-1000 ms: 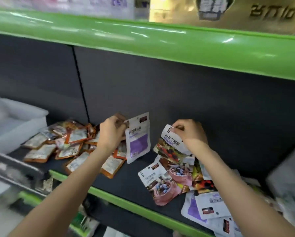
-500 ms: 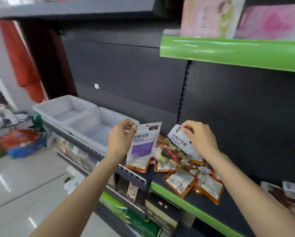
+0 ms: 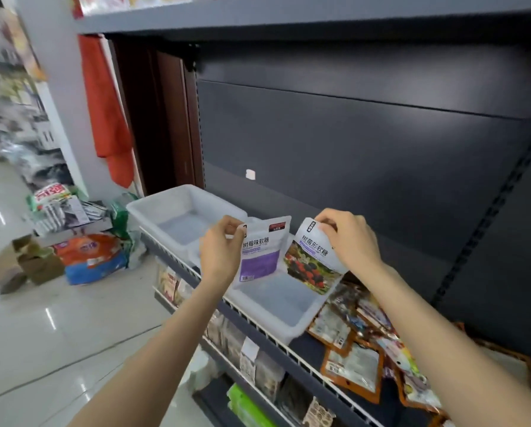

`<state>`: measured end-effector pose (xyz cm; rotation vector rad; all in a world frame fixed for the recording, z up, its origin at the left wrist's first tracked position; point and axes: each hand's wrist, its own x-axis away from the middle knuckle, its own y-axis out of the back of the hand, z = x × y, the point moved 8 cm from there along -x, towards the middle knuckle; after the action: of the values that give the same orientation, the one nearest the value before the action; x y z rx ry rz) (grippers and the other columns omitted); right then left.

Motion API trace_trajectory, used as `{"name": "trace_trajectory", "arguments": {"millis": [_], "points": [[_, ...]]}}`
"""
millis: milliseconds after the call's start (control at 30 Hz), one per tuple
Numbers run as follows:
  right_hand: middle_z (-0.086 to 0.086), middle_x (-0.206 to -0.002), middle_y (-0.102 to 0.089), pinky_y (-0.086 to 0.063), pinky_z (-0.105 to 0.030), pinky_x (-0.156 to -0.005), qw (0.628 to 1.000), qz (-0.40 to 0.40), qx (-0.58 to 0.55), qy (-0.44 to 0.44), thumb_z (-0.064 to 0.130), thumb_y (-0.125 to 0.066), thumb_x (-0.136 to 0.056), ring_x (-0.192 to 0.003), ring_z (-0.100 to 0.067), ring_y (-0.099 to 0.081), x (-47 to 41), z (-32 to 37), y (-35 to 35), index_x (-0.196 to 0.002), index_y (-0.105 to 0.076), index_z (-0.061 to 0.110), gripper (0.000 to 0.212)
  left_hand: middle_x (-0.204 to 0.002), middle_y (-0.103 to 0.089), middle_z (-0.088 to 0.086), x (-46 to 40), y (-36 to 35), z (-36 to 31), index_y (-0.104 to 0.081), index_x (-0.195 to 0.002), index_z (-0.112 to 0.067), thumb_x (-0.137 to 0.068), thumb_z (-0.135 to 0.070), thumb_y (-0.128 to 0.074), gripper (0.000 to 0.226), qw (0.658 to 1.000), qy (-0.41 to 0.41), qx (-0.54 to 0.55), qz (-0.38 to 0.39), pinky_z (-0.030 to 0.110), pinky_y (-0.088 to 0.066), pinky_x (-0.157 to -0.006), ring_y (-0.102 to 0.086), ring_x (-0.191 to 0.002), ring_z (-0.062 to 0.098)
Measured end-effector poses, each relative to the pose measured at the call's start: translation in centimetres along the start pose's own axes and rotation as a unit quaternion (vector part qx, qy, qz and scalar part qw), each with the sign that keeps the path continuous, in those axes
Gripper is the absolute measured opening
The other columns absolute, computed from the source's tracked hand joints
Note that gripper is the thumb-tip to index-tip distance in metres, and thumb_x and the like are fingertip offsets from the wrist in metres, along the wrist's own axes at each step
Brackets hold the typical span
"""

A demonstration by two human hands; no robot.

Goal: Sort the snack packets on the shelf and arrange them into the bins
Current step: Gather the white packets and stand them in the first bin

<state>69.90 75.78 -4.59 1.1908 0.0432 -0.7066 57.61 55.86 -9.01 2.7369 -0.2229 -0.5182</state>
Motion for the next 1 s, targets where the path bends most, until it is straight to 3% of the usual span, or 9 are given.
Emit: {"name": "trace_trajectory", "arguments": {"millis": [167,500,633,800,1000], "points": [[0.001,-0.099,-0.071,-0.049,-0.032,-0.069,1.000,0.018,-0.019,0.011,0.025,-0.052,-0.095,-0.092,-0.023,-0.063,-7.9,5.2,-5.6,-0.098,-0.064,0.025,0.012,-0.079,-0.065,-0.010,-8.2,4.2,4.3,-0.058,-0.073,-0.030,-0.092,-0.021,-0.058,0.022,0.999,0.020,0.034,-0.028,0.045,-0.054,-0.080,-0.066,-0.077,0.021],[0.001,-0.100,-0.071,-0.043,-0.030,-0.066,0.997,0.024,-0.013,0.077,0.025,-0.050,-0.096,-0.094,-0.027,-0.062,-19.3,20.3,-18.3,-0.100,-0.064,0.025,0.014,-0.078,-0.062,-0.008,-22.3,15.4,13.4,-0.062,-0.083,-0.019,-0.093,-0.016,-0.057,0.011,0.997,0.021,0.012,-0.076,0.044,-0.056,-0.076,-0.062,-0.069,0.011],[-0.002,-0.097,-0.071,-0.045,-0.032,-0.065,0.997,0.012,0.000,0.072,0.026,-0.051,-0.097,-0.090,-0.029,-0.063,-22.9,24.7,-23.6,-0.101,-0.063,0.023,0.013,-0.077,-0.064,-0.007,-28.9,18.0,18.0,-0.060,-0.078,-0.022,-0.091,-0.017,-0.058,0.014,0.999,0.003,0.007,-0.049,0.044,-0.056,-0.074,-0.062,-0.070,0.006],[-0.003,-0.098,-0.071,-0.036,-0.028,-0.060,0.999,0.010,0.038,0.022,0.025,-0.048,-0.099,-0.088,-0.030,-0.063,-26.9,27.5,-28.5,-0.103,-0.061,0.022,0.014,-0.079,-0.064,-0.004,-36.1,18.4,23.0,-0.058,-0.074,-0.029,-0.093,-0.017,-0.057,0.022,0.998,0.027,0.045,0.021,0.048,-0.056,-0.077,-0.064,-0.081,0.019],[-0.004,-0.103,-0.069,-0.045,-0.032,-0.062,0.996,0.062,0.030,-0.064,0.015,-0.043,-0.098,-0.090,-0.027,-0.061,-30.8,26.8,-34.3,-0.109,-0.059,0.020,0.020,-0.074,-0.061,-0.009,-42.5,16.4,26.8,-0.062,-0.082,-0.016,-0.093,-0.014,-0.056,0.013,0.995,0.027,0.059,0.073,0.045,-0.056,-0.078,-0.061,-0.075,0.013]]}}
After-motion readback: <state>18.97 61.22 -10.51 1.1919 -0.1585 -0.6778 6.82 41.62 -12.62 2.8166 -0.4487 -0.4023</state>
